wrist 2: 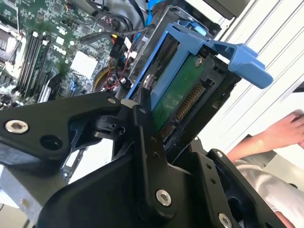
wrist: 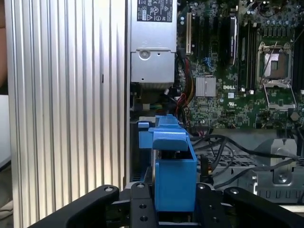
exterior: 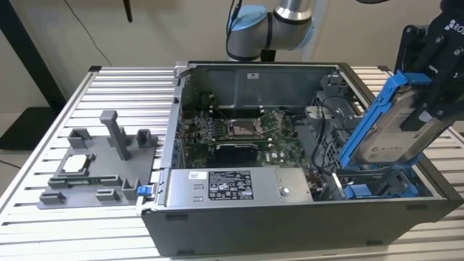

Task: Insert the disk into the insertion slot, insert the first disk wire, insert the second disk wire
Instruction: 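Insert the disk into the insertion slot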

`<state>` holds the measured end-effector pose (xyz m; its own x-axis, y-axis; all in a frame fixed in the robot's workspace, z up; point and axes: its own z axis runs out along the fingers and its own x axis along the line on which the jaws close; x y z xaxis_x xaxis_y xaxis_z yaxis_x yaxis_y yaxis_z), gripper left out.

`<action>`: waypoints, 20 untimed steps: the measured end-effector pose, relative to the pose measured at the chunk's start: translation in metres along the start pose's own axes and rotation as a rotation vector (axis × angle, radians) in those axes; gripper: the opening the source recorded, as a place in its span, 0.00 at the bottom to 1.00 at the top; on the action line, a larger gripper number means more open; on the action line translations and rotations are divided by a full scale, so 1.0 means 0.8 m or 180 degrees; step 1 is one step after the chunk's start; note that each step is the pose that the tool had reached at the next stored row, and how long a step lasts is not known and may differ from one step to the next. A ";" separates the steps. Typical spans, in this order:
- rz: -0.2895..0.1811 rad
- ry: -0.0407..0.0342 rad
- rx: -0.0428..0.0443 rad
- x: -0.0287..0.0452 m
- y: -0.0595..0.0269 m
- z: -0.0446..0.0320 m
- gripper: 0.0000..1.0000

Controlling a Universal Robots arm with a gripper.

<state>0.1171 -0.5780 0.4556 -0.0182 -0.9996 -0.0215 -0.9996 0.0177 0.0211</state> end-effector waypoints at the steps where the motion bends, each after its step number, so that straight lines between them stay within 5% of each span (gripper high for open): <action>1: 0.0000 -0.0003 0.0000 0.0001 -0.001 0.0014 0.00; 20: -0.0001 -0.0045 -0.0001 0.0038 -0.012 0.0298 0.00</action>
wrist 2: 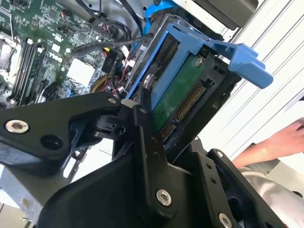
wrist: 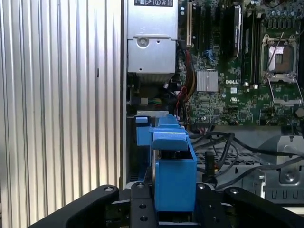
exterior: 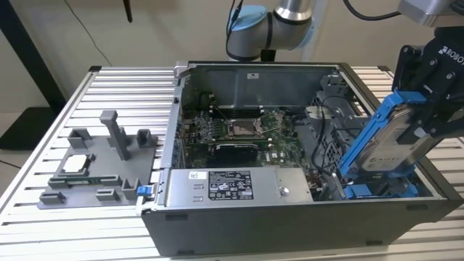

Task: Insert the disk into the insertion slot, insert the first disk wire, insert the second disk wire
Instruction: 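Insert the disk into the insertion slot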

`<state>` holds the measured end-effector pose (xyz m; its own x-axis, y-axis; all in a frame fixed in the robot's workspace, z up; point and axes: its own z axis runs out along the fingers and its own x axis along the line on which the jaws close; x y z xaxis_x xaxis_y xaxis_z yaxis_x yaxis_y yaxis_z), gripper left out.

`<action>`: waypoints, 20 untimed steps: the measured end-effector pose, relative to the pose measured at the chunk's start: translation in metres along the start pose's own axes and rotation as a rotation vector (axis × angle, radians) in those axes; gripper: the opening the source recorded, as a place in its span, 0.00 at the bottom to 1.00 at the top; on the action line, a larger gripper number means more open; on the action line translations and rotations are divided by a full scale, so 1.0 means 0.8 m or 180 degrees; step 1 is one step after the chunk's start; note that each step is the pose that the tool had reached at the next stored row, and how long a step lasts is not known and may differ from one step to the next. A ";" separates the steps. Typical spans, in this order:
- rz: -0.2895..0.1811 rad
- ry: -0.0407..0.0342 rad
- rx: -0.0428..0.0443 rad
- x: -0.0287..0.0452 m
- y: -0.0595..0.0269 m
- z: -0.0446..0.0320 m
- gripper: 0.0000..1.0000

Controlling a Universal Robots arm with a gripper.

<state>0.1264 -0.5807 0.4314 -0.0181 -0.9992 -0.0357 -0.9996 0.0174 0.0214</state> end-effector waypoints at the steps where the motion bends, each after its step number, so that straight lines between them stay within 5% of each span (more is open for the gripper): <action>1: 0.0000 -0.0002 0.0000 0.0002 -0.001 0.0015 0.00; 20: 0.0000 -0.0024 -0.0001 0.0013 -0.006 0.0272 0.00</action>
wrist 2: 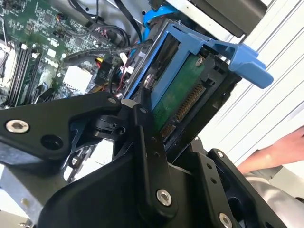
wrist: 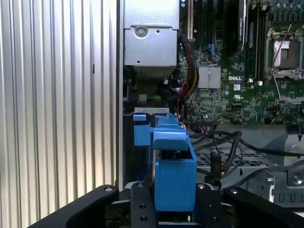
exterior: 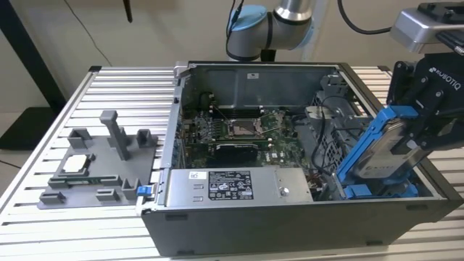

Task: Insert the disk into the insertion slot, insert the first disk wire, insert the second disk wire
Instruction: 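Insert the disk into the insertion slot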

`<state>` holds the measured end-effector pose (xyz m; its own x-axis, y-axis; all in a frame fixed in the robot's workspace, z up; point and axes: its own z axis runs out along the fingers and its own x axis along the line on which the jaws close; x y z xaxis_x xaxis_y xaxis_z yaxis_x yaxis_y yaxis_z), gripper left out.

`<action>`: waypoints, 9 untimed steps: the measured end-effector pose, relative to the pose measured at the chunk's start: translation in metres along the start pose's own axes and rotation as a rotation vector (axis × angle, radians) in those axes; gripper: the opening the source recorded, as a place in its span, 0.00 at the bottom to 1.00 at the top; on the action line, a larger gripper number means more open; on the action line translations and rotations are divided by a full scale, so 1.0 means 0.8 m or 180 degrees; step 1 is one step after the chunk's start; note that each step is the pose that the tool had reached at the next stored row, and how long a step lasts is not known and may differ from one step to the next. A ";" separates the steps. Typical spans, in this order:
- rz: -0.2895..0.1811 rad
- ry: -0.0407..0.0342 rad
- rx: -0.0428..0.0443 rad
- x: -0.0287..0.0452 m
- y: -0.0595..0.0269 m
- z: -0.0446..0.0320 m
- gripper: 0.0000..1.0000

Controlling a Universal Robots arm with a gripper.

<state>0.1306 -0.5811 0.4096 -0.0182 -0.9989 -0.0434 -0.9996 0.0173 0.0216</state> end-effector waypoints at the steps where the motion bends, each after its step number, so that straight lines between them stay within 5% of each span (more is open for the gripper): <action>1: 0.0000 -0.0002 0.0000 0.0001 0.000 0.0017 0.00; 9: 0.0000 -0.0018 0.0000 0.0007 -0.001 0.0170 0.00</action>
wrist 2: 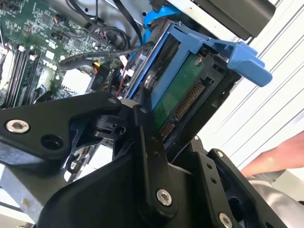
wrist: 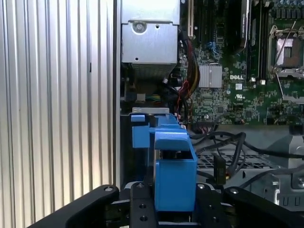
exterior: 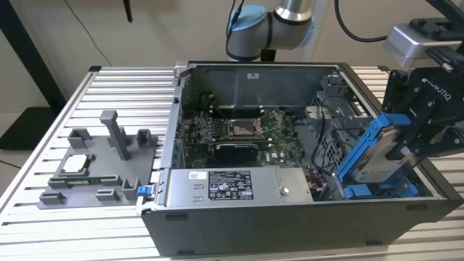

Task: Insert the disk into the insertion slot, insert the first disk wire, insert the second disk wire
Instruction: 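Insert the disk into the insertion slot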

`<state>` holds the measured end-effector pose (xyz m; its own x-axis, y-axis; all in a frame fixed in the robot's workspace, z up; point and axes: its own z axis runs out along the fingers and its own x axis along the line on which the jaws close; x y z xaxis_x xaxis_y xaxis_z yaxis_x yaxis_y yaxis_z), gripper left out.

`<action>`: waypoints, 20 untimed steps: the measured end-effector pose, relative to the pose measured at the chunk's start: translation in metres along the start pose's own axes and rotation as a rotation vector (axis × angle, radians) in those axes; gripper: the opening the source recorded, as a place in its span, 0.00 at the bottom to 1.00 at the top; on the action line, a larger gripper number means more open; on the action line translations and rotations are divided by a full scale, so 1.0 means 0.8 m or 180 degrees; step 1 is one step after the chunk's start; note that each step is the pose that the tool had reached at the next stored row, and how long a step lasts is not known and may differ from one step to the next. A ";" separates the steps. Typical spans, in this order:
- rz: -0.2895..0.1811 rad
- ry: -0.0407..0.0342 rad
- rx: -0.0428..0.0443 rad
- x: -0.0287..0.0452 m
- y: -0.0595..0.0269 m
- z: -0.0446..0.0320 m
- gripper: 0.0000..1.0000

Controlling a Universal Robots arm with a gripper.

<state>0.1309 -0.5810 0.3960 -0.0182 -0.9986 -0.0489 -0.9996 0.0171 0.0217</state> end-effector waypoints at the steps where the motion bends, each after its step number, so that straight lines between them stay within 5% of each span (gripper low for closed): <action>1: 0.0000 -0.0001 0.0000 0.0001 0.000 0.0022 0.00; 7: 0.0000 0.0000 0.0000 0.0005 -0.002 0.0136 0.00; 15: -0.0001 -0.0002 0.0001 0.0004 -0.002 0.0148 0.00; 16: -0.0001 -0.0001 0.0001 0.0005 -0.002 0.0148 1.00; 20: 0.0000 0.0000 0.0000 0.0006 -0.002 0.0150 1.00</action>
<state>0.1322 -0.5809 0.3839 -0.0181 -0.9986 -0.0490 -0.9996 0.0171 0.0216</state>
